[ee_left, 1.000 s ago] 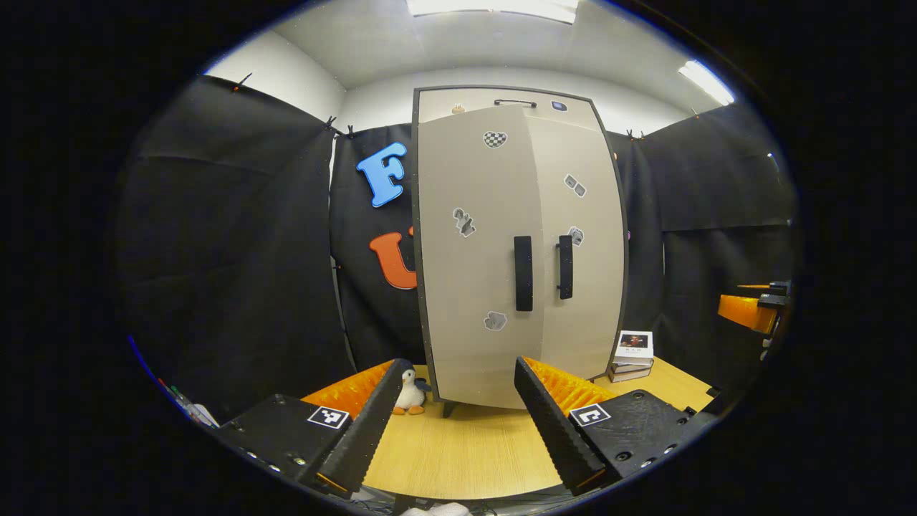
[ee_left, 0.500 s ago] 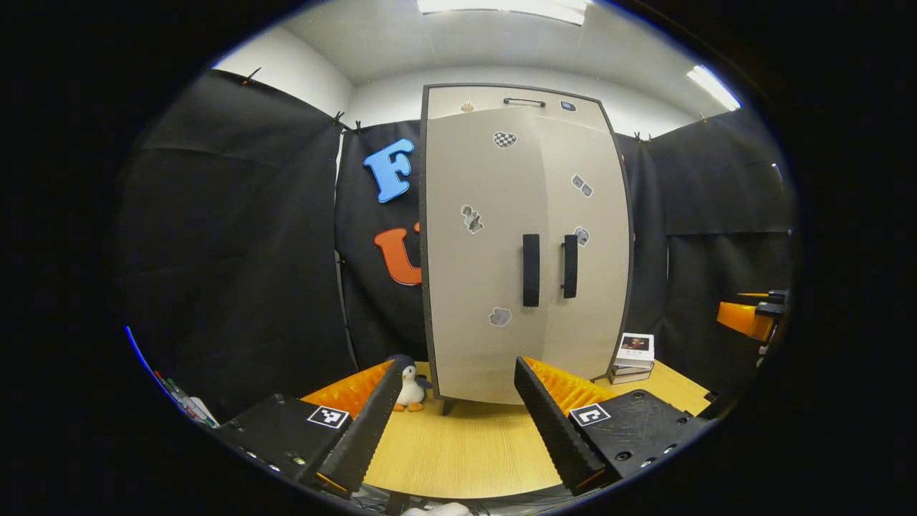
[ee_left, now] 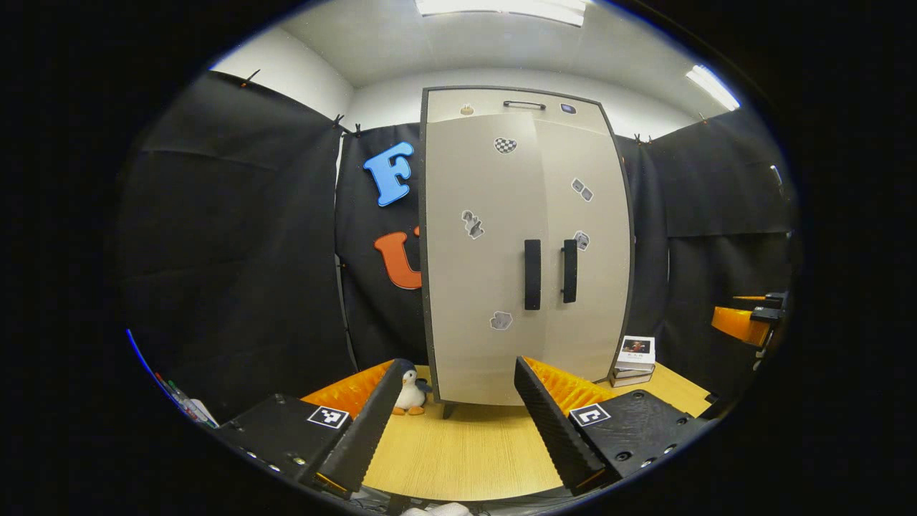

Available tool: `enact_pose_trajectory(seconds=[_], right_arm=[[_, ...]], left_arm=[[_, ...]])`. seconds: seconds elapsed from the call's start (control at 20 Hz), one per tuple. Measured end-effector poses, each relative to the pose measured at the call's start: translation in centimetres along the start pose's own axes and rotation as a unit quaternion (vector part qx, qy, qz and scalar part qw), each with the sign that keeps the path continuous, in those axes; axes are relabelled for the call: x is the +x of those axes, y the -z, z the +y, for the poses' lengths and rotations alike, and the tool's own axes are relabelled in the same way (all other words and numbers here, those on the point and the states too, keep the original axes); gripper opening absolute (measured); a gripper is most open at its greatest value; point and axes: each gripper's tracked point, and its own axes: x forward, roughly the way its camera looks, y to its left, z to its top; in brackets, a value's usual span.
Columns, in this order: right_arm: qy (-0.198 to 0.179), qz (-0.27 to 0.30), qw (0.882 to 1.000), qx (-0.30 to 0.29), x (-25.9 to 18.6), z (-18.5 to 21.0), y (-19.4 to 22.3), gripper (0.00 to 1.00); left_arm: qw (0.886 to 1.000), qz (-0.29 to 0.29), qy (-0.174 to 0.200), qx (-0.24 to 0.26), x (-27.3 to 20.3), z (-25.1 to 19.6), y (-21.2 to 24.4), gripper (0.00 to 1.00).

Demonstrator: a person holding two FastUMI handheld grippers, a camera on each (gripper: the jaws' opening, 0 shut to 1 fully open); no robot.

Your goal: Grab one shoe with the right hand and put it into the shoe cabinet, grab the other shoe with the left hand and put it into the shoe cabinet; then close the right door with the right hand and the left door with the left hand.

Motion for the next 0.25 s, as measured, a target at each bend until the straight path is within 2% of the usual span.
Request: enact_pose_trajectory(seconds=[0.25], right_arm=[[0.004,-0.002,1.000,-0.002,-0.25,0.18,-0.19,0.97]], left_arm=[[1.000,0.001,0.006,0.000,0.12,-0.28,0.12,0.96]])
